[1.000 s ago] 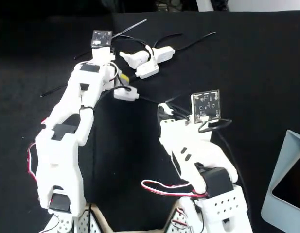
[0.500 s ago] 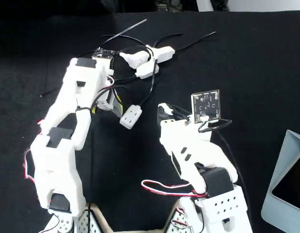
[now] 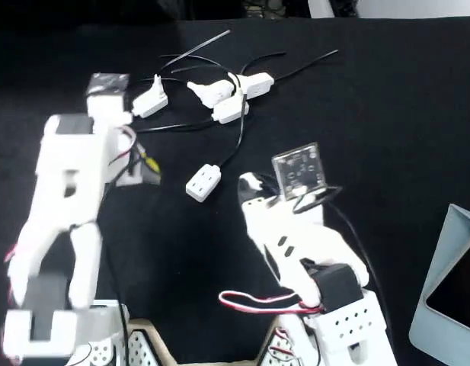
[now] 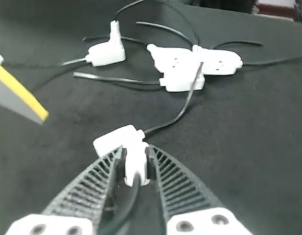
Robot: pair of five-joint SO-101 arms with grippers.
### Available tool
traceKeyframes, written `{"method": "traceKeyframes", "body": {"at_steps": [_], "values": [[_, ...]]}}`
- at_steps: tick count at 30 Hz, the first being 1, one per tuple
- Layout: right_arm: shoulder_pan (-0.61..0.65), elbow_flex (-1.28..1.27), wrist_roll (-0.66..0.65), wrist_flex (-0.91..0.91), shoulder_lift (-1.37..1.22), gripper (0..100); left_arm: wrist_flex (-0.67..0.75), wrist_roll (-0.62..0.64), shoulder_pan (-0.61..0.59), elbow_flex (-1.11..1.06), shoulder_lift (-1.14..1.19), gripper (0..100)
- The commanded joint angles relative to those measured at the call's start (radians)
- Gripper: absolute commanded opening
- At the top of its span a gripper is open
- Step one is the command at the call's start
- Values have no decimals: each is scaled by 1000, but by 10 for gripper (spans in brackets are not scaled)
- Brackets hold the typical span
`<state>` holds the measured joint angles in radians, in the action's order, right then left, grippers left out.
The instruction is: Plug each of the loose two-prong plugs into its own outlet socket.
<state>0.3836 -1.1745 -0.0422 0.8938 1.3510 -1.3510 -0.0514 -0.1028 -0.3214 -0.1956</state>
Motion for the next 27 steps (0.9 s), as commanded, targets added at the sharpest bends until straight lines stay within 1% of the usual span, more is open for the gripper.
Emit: {"method": "traceKeyframes", "body": {"at_steps": [1,5,9,14,17,22,27], "values": [[31,51,-92,0,-41,15,178,-8,-68,-300,-276,318],[54,128,-109,0,-211,15,281,-2,-143,-503,-453,318],[80,251,-114,0,-427,14,328,2,-232,-650,-598,318],[133,372,-224,-2,-648,13,397,-6,-300,-834,-730,318],[149,435,-265,-2,-762,13,456,-6,-326,-929,-789,318],[150,552,-276,-2,-944,13,489,-9,-349,-1000,-861,318],[161,659,-276,-8,-1109,13,488,-63,-352,-1029,-887,318]]}}
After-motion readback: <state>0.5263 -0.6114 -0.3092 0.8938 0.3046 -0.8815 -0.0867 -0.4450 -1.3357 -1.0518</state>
